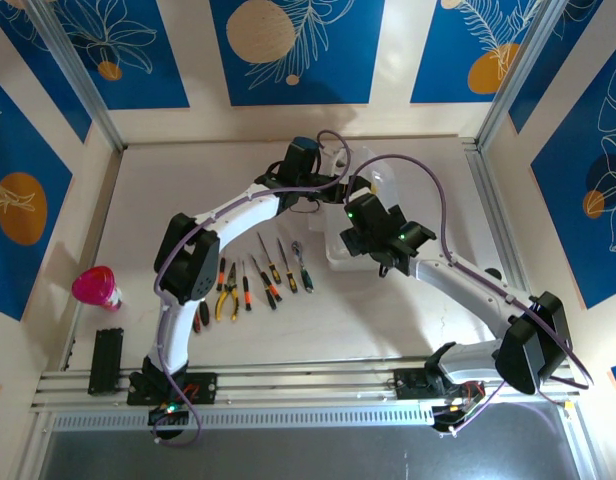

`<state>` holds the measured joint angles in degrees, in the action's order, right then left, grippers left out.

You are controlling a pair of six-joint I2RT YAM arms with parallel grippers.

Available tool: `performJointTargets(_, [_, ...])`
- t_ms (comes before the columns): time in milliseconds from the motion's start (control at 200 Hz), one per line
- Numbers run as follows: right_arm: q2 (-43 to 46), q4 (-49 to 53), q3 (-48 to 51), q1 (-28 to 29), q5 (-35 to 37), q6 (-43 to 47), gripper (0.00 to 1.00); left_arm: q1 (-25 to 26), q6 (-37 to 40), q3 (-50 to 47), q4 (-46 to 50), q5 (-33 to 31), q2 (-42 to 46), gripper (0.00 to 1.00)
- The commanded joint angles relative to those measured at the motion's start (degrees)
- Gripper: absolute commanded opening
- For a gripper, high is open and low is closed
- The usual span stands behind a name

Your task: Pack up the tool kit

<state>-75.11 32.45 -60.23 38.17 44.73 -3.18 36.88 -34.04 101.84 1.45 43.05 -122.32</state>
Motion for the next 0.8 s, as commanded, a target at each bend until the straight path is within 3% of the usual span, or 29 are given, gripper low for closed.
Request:
performJointTargets(0, [1.79, -1.94, 0.89, -0.36, 3.52, -0.29, 0.91, -0.31, 4.04, -0.77, 1.79, 0.35, 4.48, 1.00])
performJointTargets(390, [4.12, -1.07, 1.44, -1.34, 2.59, -1.08, 0.87, -7.31, 8.67, -12.33, 7.47, -5.56, 13.59, 1.00])
performJointTargets(595, [4.61, -0.96, 1.16, -1.68, 1.81, -1.48, 0.87, -7.37, 13.38, -18.51, 15.02, -14.16, 12.19, 1.00])
performJointTargets(795, [4.72, -0.58, 0.82, -2.48, 0.56, -1.90, 0.87, -6.61, 13.84, -17.80, 15.25, -16.06, 7.97, 1.00])
